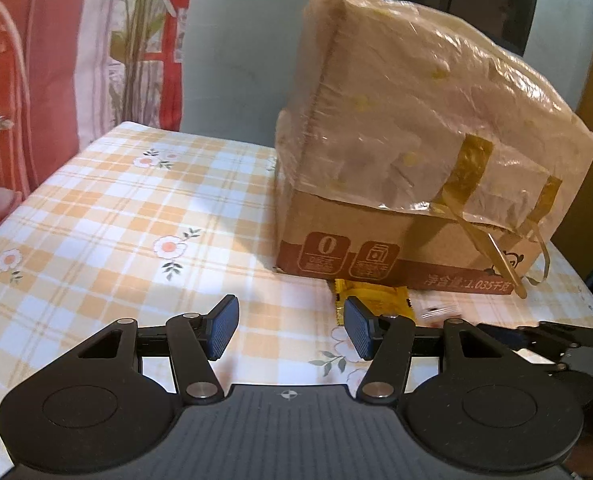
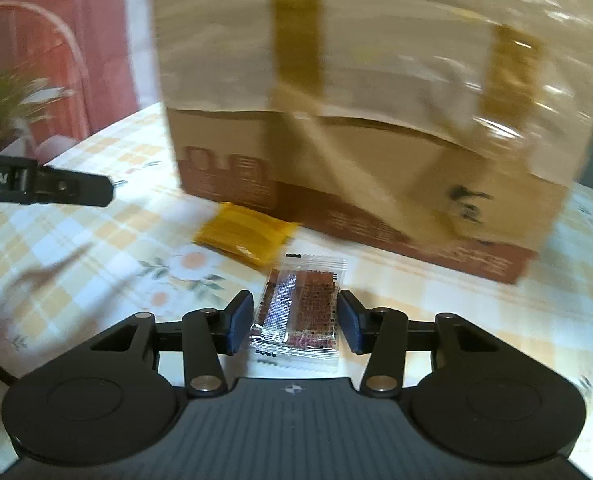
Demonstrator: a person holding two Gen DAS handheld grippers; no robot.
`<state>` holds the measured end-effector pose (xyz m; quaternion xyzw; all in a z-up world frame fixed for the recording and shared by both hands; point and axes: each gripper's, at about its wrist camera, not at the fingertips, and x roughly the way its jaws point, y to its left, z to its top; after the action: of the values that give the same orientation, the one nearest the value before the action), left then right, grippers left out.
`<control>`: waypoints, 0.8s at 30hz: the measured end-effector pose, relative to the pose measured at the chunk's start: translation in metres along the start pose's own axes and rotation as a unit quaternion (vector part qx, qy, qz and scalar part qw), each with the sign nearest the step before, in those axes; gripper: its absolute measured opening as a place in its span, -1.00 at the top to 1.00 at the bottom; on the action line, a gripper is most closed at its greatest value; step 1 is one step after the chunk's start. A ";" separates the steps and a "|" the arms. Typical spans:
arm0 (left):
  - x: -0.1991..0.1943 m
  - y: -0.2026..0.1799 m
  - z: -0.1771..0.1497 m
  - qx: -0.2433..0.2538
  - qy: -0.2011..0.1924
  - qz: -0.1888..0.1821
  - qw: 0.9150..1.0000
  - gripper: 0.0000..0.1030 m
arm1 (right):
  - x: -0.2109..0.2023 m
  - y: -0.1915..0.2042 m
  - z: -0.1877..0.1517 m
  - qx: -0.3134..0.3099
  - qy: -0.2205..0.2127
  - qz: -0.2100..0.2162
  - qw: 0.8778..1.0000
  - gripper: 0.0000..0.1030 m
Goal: Organize snacks
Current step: 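Move left tool to gold sachet while right tool moves to brown jerky packet, then grasp the gold sachet with left tool while right tool grasps jerky packet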
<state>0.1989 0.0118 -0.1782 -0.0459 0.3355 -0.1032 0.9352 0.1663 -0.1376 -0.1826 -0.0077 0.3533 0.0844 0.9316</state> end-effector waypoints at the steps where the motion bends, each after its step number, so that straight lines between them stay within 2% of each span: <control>1: 0.003 -0.001 0.001 0.002 0.003 -0.003 1.000 -0.17 | 0.000 -0.005 0.000 0.008 -0.002 -0.009 1.000 0.05; 4: 0.014 -0.007 0.004 0.006 0.012 -0.015 1.000 -0.17 | -0.002 -0.018 -0.003 0.031 -0.011 -0.026 0.999 0.05; 12: 0.044 -0.034 0.006 0.034 0.027 -0.040 0.998 -0.17 | -0.004 -0.027 -0.005 0.042 -0.023 -0.021 0.999 0.05; 17: 0.058 -0.049 0.003 0.062 0.034 -0.037 0.997 -0.17 | -0.005 -0.034 -0.007 0.063 -0.028 -0.015 0.997 0.05; 24: 0.074 -0.058 0.000 0.073 0.046 -0.026 0.996 -0.17 | -0.004 -0.033 -0.008 0.060 -0.030 -0.011 0.998 0.05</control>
<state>0.2449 -0.0616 -0.2149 0.0182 0.3685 -0.1533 0.9167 0.1638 -0.1717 -0.1872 0.0471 0.3294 0.0528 0.9415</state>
